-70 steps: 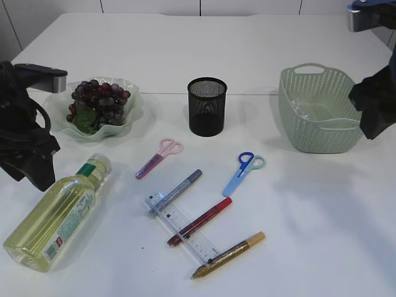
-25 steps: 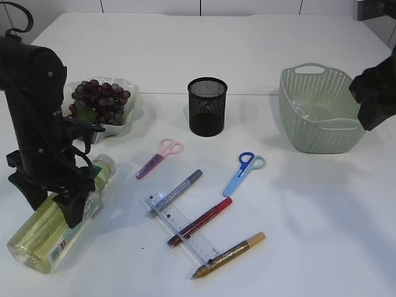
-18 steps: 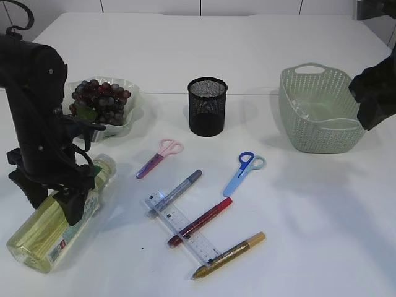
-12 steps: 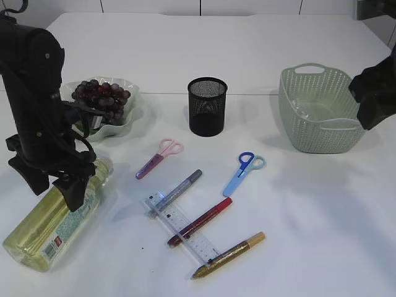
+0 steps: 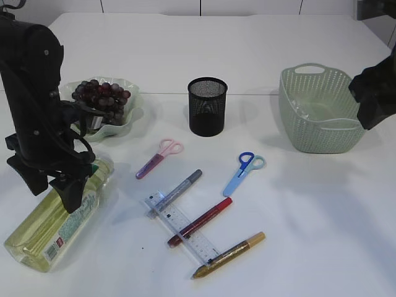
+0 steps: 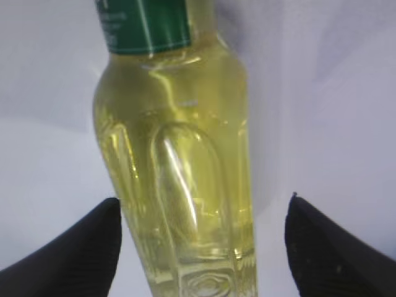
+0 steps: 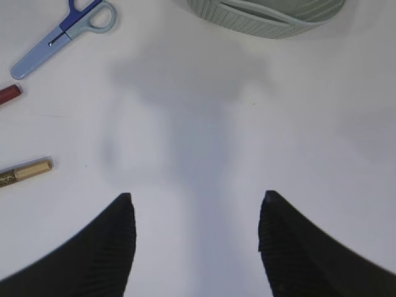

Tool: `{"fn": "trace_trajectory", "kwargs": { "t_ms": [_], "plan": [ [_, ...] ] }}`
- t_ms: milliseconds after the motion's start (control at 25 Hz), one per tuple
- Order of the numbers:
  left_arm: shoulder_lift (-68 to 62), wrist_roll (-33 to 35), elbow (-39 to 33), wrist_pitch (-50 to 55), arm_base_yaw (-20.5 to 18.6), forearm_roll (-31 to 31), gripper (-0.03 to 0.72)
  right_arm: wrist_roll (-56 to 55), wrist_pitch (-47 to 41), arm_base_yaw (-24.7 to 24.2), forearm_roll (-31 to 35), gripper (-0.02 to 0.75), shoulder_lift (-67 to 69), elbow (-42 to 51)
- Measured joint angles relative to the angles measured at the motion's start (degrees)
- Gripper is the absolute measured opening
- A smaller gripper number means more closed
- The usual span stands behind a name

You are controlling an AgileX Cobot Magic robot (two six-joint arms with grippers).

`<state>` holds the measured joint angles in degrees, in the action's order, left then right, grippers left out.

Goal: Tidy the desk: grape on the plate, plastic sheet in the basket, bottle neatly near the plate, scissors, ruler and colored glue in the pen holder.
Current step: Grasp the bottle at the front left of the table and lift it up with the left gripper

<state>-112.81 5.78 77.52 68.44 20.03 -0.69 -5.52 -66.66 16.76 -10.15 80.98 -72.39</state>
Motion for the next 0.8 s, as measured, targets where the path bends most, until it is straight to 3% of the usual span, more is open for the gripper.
{"fn": "trace_trajectory", "kwargs": {
  "t_ms": [360, 560, 800],
  "plan": [
    [0.0, -2.82, 0.0, 0.09, 2.0, -2.01, 0.596, 0.0, 0.16, 0.0, 0.0, 0.491, 0.0, 0.0],
    [0.0, -2.95, 0.0, 0.09, 2.0, -2.01, 0.658, 0.0, 0.16, 0.0, 0.0, 0.491, 0.0, 0.0],
    [0.0, -2.99, 0.0, 0.09, 2.0, -2.01, 0.67, 0.0, 0.16, 0.0, 0.0, 0.49, 0.0, 0.0]
  ]
}}
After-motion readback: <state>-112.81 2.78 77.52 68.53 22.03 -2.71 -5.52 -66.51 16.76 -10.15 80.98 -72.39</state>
